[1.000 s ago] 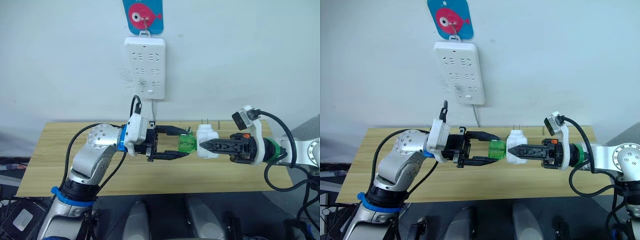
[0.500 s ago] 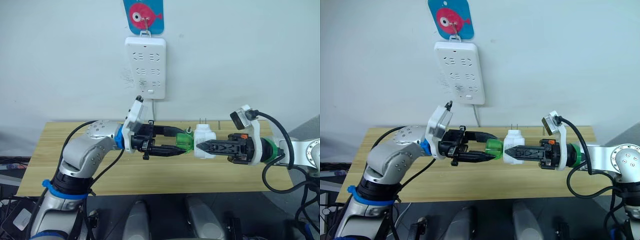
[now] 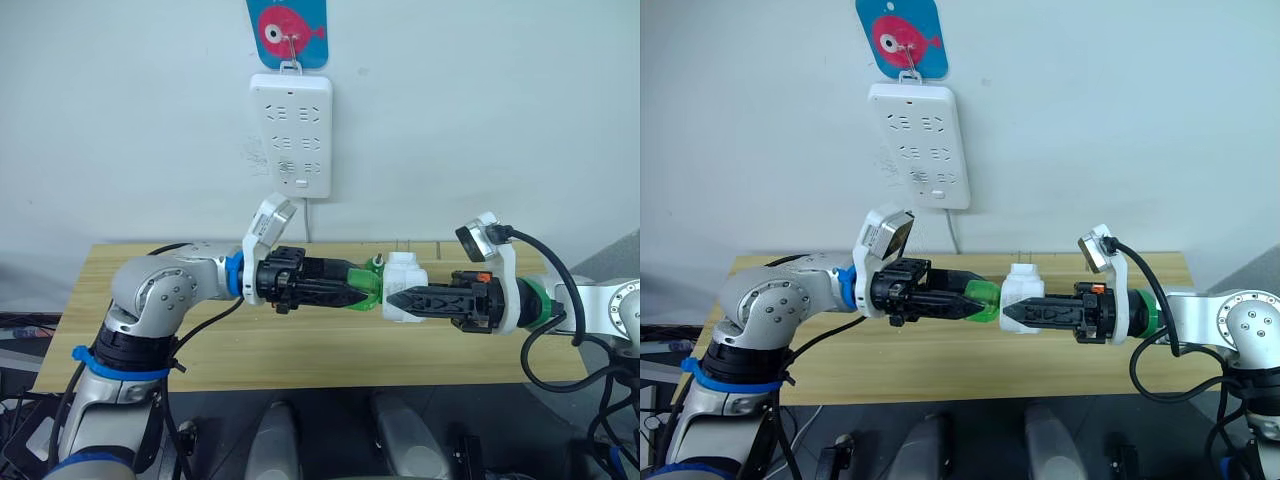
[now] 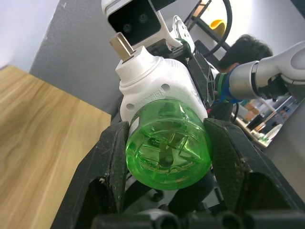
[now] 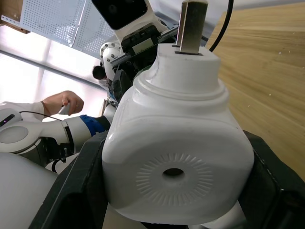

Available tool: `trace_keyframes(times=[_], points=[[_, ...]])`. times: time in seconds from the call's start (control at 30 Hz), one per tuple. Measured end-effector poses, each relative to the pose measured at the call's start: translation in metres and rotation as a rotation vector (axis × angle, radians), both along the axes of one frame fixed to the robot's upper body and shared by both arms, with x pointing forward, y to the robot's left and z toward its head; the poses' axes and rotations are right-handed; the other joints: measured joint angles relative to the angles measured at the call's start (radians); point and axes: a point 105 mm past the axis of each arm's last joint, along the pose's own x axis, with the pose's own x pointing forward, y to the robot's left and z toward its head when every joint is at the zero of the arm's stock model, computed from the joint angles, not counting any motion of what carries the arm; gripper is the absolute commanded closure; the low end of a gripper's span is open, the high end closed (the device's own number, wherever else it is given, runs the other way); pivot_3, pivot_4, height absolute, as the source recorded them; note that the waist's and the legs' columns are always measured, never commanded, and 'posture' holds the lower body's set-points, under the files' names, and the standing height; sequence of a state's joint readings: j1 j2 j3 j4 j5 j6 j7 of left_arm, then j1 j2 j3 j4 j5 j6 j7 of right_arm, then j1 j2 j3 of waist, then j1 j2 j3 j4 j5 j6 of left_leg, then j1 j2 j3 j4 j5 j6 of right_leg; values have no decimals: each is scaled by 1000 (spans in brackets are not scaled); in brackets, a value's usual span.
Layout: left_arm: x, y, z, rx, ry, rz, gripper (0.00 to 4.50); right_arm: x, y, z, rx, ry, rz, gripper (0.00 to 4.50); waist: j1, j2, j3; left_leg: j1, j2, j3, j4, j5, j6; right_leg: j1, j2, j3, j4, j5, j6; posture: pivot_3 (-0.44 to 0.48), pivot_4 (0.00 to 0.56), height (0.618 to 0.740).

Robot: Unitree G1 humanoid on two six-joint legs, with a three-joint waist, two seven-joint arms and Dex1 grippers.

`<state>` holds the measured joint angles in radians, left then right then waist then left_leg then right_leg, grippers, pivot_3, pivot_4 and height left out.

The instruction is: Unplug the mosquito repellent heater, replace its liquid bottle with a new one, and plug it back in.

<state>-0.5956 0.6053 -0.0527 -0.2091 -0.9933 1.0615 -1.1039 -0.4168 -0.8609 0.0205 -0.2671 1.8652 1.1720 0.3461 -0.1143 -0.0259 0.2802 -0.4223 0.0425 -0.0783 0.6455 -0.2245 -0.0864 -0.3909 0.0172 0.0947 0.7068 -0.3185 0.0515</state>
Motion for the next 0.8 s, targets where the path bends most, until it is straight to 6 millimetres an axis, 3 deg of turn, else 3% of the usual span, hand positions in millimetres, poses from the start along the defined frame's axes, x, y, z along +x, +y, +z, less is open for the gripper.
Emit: trace_keyframes(times=[0.5, 0.8], points=[[-1, 3, -2, 6, 68, -2, 2253, -1, 2, 0, -24, -62, 8, 1412, 0, 0, 0, 0, 0, 0, 0, 0, 0, 0, 0, 0, 0, 0, 0, -173, 227, 729], [6, 9, -1, -22, 179, 14, 2253, 5, 9, 12, -150, -471, 54, 1412, 1, 0, 0, 0, 0, 0, 0, 0, 0, 0, 0, -1, -1, 0, 0, -172, 231, 729]])
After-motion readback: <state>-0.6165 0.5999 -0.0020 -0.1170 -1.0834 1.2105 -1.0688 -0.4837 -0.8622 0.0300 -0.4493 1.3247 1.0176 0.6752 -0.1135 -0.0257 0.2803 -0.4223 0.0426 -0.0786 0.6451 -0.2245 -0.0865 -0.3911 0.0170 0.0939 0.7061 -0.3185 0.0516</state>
